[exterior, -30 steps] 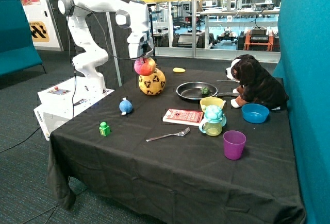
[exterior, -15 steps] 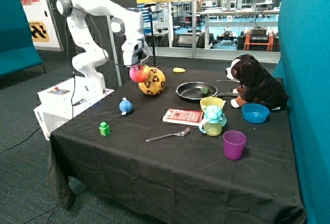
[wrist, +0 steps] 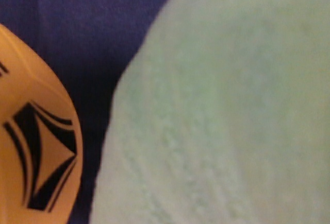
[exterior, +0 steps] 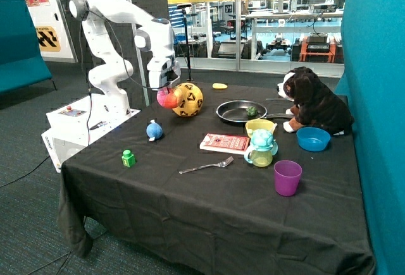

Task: Sort the balls from left to right in order of size

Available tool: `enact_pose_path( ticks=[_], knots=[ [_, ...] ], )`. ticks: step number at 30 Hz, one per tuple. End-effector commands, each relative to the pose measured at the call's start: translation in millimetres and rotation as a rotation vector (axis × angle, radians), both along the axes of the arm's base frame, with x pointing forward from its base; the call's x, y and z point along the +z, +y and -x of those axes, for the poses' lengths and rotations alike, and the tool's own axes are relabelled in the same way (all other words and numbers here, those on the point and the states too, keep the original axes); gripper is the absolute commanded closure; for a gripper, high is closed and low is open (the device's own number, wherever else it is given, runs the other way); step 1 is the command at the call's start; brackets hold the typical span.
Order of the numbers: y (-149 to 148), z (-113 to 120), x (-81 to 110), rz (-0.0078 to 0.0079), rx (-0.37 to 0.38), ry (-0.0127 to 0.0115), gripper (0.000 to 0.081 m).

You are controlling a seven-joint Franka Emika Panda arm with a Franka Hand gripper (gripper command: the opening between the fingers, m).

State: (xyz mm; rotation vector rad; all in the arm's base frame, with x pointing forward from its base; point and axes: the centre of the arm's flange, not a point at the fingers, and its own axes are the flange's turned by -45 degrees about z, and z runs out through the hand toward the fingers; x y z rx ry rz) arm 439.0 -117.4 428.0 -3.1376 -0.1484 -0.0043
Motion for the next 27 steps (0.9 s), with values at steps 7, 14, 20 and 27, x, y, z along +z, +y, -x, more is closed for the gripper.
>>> enact_pose_path(
  ticks=[7, 14, 20, 27],
  knots=[
    [-10.1, 4.2, -34.2, 0.0006, -0.007, 0.0027, 0.0808],
    [-12.6, 7.1, -44.5, 0.0007, -0.003, 0.0027, 0.0808],
    [-10.1, 10.2, -52.1, 0.0007, 0.005, 0.0027, 0.0808],
    [-6.8, 11.9, -57.6, 0.0007, 0.012, 0.0027, 0.0808]
  ],
)
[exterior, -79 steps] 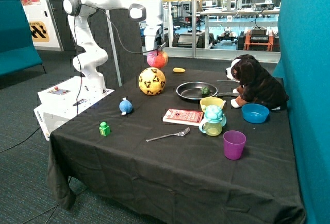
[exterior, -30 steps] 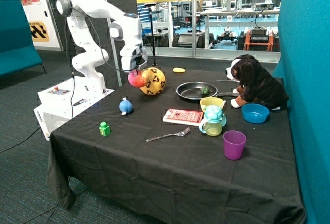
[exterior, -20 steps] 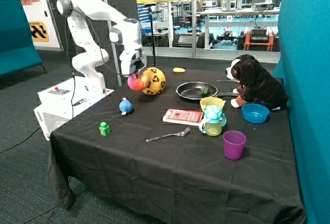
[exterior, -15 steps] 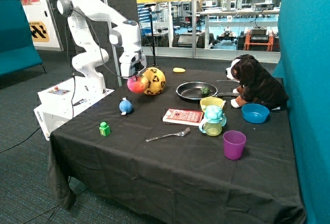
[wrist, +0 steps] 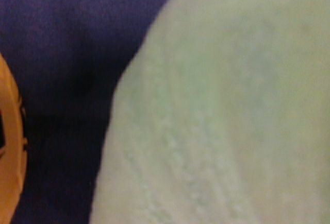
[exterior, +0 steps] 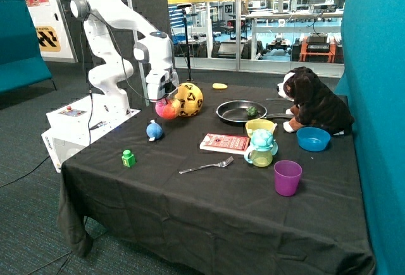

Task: Sort the balls from left to right in order of size

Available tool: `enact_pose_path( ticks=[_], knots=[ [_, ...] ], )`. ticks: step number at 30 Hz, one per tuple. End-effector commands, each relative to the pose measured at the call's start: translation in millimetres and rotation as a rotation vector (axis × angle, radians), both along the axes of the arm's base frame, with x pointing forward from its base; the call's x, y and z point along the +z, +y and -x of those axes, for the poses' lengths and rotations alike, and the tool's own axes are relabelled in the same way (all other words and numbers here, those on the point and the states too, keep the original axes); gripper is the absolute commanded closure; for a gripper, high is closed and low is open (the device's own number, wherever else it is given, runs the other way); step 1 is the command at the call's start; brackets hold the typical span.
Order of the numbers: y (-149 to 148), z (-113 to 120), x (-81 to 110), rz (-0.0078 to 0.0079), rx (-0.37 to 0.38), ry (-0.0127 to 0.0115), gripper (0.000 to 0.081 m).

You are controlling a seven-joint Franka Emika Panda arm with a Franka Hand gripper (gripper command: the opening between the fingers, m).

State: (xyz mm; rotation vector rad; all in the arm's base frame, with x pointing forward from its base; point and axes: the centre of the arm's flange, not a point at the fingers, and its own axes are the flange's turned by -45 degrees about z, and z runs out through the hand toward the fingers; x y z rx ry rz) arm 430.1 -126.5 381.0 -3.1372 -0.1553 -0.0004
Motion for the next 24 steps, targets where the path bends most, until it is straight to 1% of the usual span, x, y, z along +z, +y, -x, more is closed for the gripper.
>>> enact_pose_path(
  ticks=[1, 9, 15, 16, 19, 20, 21, 22, 24],
  knots=[
    [2.2, 3.1, -13.3, 0.0006, 0.008, 0.0002, 0.0808],
    [-1.9, 3.7, -27.4, 0.0006, -0.003, 0.0002, 0.0808],
    [4.4, 1.8, -29.5, 0.0006, 0.011, 0.0002, 0.0808],
    [6.9, 0.6, -28.3, 0.0006, 0.019, 0.0002, 0.0779],
    [16.6, -3.9, -22.7, 0.0006, 0.05, 0.0002, 0.0275],
    [19.7, -5.6, -21.0, 0.0006, 0.066, 0.0002, 0.0138],
    [22.6, -7.0, -20.0, 0.0006, 0.072, 0.0002, 0.0069],
    [25.2, -7.8, -19.8, 0.0006, 0.078, 0.0002, 0.0034],
    [28.0, -8.4, -19.8, 0.0006, 0.081, 0.0002, 0.0009]
  ],
)
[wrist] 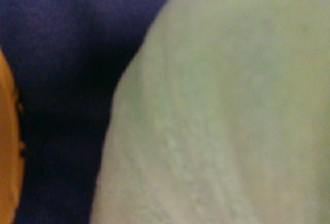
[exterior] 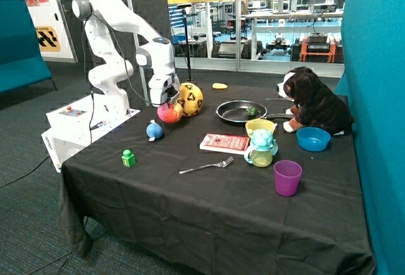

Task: Sort the balls from left to right in order of size

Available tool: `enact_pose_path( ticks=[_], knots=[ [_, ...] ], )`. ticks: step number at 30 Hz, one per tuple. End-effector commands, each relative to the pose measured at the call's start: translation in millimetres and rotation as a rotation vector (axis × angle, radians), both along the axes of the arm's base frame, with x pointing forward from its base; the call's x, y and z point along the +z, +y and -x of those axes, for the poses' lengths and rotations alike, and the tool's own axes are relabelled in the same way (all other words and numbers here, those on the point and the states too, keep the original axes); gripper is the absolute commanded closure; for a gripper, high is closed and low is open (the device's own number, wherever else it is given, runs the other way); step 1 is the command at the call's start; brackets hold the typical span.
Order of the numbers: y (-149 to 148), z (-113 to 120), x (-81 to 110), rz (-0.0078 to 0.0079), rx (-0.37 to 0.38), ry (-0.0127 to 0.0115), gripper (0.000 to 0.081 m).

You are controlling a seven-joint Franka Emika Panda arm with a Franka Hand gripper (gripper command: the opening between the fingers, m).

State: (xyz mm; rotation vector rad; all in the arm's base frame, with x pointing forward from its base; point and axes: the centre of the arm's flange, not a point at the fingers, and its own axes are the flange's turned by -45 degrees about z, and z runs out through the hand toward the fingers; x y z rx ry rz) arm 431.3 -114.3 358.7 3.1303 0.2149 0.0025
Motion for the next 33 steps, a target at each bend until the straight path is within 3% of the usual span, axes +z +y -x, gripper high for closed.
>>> enact_pose_path(
  ticks=[1, 19, 33],
  knots=[
    [16.7, -7.2, 2.4, -0.0037, 0.042, 0.0019, 0.0004],
    [-19.0, 1.2, -7.0, -0.0038, -0.046, 0.0017, 0.0],
    [-17.8, 1.4, -10.8, -0.0038, -0.034, 0.0018, 0.0]
  ],
)
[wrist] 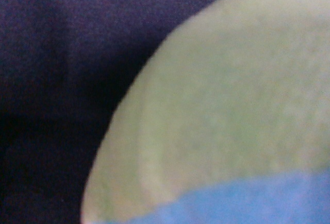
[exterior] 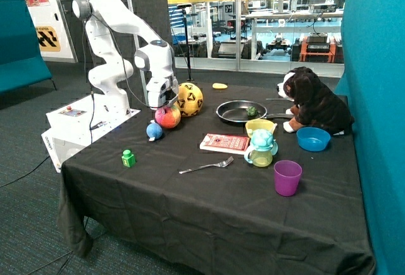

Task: Sort the balls from left to right in order of size

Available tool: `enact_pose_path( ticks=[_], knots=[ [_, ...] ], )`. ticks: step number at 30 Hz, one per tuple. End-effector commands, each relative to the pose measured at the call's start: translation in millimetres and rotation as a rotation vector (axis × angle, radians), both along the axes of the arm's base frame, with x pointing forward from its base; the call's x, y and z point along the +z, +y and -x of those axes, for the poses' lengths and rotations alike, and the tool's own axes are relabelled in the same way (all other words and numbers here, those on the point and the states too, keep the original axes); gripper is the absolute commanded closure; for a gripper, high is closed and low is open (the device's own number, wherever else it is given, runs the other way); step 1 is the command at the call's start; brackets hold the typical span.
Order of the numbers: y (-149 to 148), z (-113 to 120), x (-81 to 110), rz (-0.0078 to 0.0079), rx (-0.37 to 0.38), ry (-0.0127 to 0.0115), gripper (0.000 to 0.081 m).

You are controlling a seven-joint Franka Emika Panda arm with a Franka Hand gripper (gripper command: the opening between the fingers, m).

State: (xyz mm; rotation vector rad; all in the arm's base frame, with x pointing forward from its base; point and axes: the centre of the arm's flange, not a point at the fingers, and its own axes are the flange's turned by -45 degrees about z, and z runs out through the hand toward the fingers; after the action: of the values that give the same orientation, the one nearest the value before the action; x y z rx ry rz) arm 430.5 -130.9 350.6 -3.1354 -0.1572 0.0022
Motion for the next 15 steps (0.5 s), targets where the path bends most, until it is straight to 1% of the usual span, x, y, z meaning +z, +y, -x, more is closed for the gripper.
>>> enact_pose_path(
  ticks=[1, 15],
  knots=[
    [-0.6, 0.0, -2.4, 0.0022, 0.004, -0.0015, 0.0],
    [3.4, -4.6, 1.6, 0.0022, 0.007, -0.0015, 0.0]
  ],
)
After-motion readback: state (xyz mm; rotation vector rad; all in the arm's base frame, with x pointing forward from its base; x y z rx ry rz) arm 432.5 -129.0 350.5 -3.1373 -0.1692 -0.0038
